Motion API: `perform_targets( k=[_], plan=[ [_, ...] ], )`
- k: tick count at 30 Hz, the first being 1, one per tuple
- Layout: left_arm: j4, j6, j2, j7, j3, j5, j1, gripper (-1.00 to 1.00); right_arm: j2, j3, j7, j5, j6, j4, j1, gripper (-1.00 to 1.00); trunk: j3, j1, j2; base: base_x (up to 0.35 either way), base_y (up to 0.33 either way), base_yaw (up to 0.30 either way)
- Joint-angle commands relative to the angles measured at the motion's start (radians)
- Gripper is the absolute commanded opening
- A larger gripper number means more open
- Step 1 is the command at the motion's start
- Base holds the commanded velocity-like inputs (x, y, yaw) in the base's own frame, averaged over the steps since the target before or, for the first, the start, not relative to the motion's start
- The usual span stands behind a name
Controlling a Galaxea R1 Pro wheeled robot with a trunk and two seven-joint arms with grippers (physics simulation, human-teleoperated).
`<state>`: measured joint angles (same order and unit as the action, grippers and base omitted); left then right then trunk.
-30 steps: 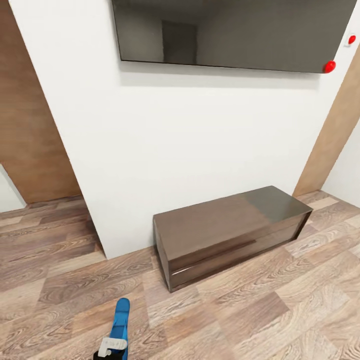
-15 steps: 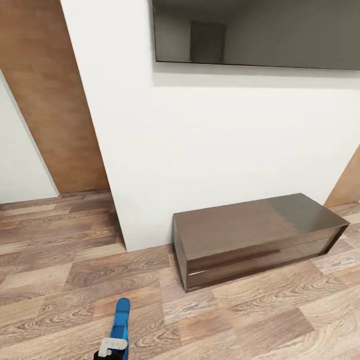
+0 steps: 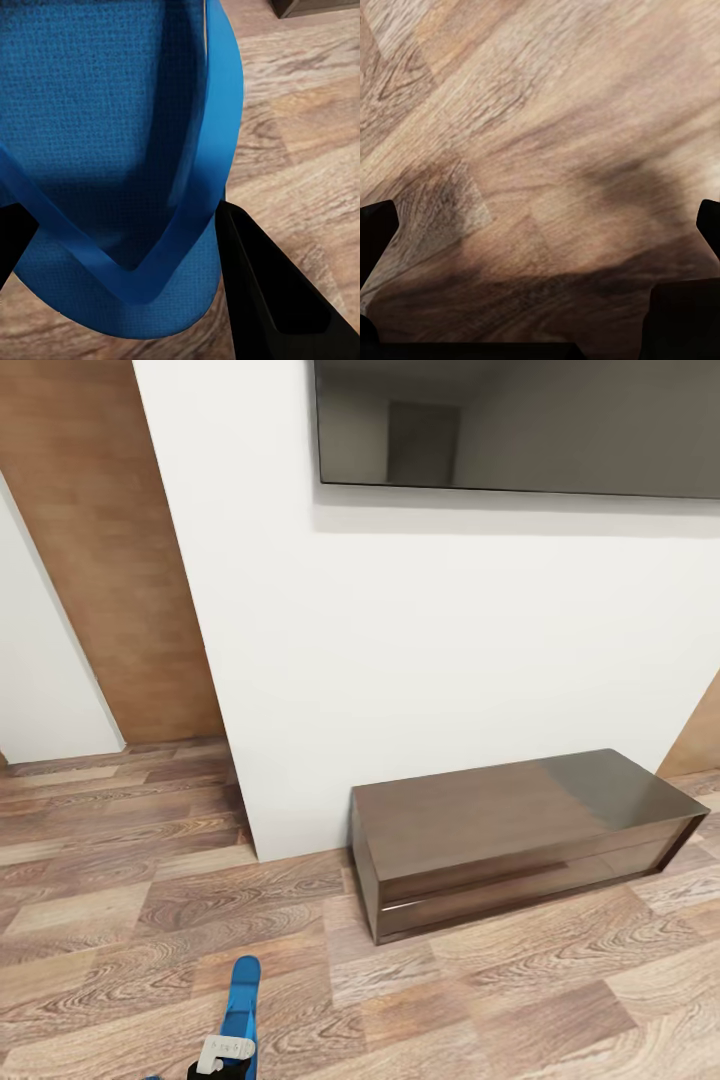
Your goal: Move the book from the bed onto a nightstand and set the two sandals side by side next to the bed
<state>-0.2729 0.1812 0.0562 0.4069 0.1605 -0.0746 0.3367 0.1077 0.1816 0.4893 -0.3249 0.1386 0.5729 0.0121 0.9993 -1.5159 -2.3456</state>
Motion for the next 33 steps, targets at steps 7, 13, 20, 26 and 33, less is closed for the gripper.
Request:
perform_targets(
  k=[7,13,20,26,33],
  plan=[
    [0.001,0.004,0.0,0.006,0.008,-0.01,0.001,-1.0,0.0,0.003,0.005,-0.011,0.01,0.001,0.0,1.0,0.001,0.0,0.0,0.0,0.0,0.24],
    [0.0,0.004,0.0,0.006,0.008,-0.01,0.001,-1.0,0.0,0.001,0.005,-0.011,0.01,0.001,0.0,1.0,0.001,0.0,0.0,0.0,0.0,0.279],
    [0.0,0.004,0.0,0.006,0.009,-0.01,0.001,-1.0,0.0,0.0,0.006,-0.01,0.01,0.001,0.0,1.0,0.001,0.0,0.0,0.207,0.0,0.06],
    [0.0,0.003,0.0,0.006,0.009,-0.01,0.001,-1.0,0.0,-0.001,0.006,-0.01,0.01,0.002,0.0,1.0,0.001,0.0,0.0,0.306,0.0,0.003],
    [0.0,0.004,0.0,0.006,0.008,-0.01,0.0,-1.0,0.0,-0.001,0.007,-0.01,0.01,0.002,0.0,1.0,0.001,0.0,0.0,0.118,0.0,0.138]
  ],
)
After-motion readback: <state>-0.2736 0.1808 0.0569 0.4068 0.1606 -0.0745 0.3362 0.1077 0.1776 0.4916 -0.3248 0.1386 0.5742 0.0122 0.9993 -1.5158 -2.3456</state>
